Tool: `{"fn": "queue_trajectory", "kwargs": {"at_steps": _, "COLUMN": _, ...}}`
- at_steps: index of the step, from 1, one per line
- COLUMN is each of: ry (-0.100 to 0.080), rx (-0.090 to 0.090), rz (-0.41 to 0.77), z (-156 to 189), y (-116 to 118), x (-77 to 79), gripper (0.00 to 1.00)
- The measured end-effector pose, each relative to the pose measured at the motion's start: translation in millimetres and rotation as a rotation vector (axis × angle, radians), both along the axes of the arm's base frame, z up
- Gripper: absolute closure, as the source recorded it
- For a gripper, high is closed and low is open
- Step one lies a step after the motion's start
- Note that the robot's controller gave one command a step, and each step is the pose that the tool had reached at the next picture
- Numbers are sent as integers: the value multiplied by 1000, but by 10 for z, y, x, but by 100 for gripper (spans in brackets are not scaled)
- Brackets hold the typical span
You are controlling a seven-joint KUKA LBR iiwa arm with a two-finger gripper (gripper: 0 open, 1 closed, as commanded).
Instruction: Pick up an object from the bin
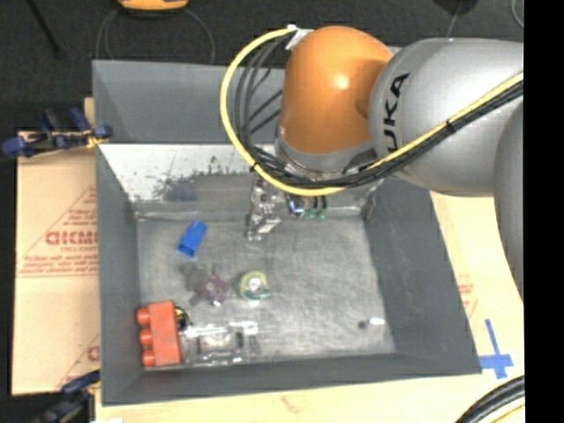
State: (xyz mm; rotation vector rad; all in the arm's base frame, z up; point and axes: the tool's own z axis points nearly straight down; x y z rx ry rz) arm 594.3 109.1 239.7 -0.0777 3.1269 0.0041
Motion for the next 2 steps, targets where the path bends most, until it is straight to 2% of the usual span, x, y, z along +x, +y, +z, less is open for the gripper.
{"fn": "queue_trajectory", "kwargs": {"at_steps": 1, "ry": 18, "rx": -2, "rz": -40, "z": -1189, "y": 183, "x": 12, "gripper": 100}}
{"fn": "queue_trajectory", "kwargs": {"at_steps": 2, "ry": 10, "rx": -2, "rz": -39, "z": -1140, "y": 178, "x": 35, "gripper": 0}}
